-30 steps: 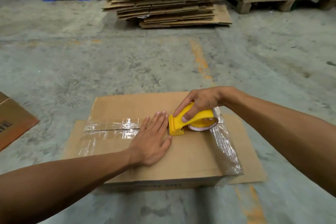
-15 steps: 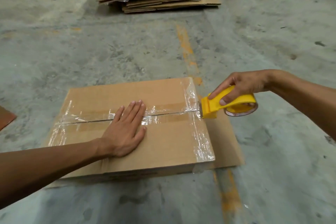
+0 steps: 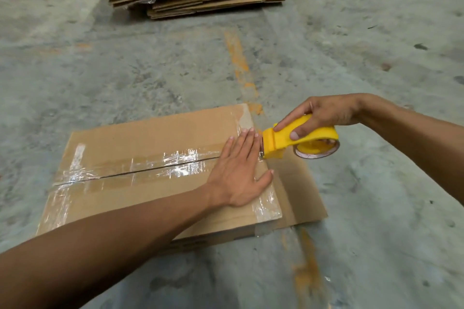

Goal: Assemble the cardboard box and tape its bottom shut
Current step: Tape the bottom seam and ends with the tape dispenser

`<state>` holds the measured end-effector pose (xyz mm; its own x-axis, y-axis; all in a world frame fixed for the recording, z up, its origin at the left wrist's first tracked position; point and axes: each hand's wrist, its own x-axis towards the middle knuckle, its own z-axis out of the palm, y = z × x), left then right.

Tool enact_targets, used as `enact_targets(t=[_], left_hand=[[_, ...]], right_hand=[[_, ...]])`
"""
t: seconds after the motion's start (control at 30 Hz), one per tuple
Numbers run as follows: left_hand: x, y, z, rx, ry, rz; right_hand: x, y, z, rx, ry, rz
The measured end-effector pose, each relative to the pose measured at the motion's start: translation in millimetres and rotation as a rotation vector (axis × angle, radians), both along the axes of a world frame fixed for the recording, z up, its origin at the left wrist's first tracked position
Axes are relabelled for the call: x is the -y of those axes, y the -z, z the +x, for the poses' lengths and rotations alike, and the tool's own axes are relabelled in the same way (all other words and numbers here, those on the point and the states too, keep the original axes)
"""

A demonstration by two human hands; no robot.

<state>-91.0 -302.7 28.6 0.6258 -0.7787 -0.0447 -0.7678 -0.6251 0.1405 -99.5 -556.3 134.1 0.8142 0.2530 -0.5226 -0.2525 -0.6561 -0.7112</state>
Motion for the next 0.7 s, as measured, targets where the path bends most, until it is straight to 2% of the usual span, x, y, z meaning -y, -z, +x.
enact_targets(t=[0.13,0.27,0.5,0.7], left_hand=[[2,3,-2,0.002,-0.002,0.024],[0,3,0,0.002,-0.01,0.022],[1,0,0,0.008,0.017,0.017],[1,1,-1,-0.013,0.033,0.029]], right_hand=[[40,3,-19,-0.031,0.039,0.082],[47,2,-21,-0.036,0.038,-0.01],[-18,30,17,-0.021,-0.087,-0.312],[-55,7,24,-0.004,-0.196,-0.582]])
